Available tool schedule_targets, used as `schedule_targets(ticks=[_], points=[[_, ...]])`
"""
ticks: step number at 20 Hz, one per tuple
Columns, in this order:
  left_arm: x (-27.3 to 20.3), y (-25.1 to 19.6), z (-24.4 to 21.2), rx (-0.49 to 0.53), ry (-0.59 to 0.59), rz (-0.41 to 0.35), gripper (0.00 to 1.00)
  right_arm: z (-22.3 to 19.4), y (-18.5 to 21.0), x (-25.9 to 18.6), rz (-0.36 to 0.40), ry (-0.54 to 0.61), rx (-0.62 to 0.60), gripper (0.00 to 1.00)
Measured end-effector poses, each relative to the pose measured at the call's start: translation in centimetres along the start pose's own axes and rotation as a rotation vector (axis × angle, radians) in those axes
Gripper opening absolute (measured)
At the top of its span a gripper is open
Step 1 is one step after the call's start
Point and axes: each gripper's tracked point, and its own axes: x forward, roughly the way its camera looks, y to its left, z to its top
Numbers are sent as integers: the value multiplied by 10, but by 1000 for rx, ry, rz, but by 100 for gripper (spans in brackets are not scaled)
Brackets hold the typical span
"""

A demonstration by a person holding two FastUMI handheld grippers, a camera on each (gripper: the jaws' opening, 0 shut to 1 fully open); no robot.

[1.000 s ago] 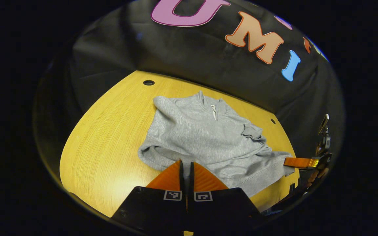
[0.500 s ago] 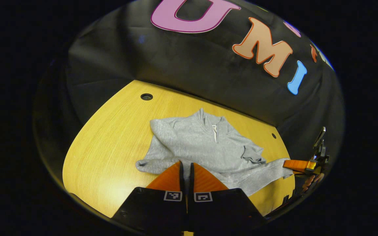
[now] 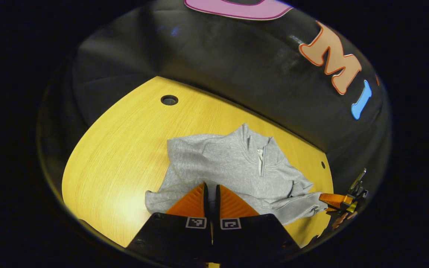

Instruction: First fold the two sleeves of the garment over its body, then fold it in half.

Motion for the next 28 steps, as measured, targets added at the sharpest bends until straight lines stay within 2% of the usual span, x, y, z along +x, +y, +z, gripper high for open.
schedule_targets(ticks=[2,4,5,6,8,9,10,11,13,16,20,24,28], points=[[9,1,3,-3,20,14,0,4,-4,7,-10,-14,7,7],[15,2,8,13,32,22,1,5,-6,7,-14,-26,23,12],[19,2,12,23,29,30,5,5,-2,10,-3,-32,37,19],[22,0,20,32,10,30,5,9,3,9,13,-44,52,31],[19,-4,33,67,-36,42,15,21,16,14,25,-107,29,73],[18,-2,42,99,-71,60,23,30,14,13,-3,-155,-21,94],[16,-3,51,133,-108,75,43,42,13,8,-26,-202,-70,98],[11,-3,61,165,-146,88,58,50,17,4,-31,-240,-109,98],[1,-9,80,204,-226,95,97,60,34,-7,-13,-287,-154,98],[-24,-14,105,231,-349,106,96,68,42,-29,-10,-358,-225,98],[-74,-19,131,306,-528,148,95,74,57,-71,-19,-496,-382,98],[-127,-26,135,426,-664,213,95,79,80,-128,-15,-671,-543,97],[-168,-44,115,461,-719,189,95,67,95,-174,-12,-806,-708,98]])
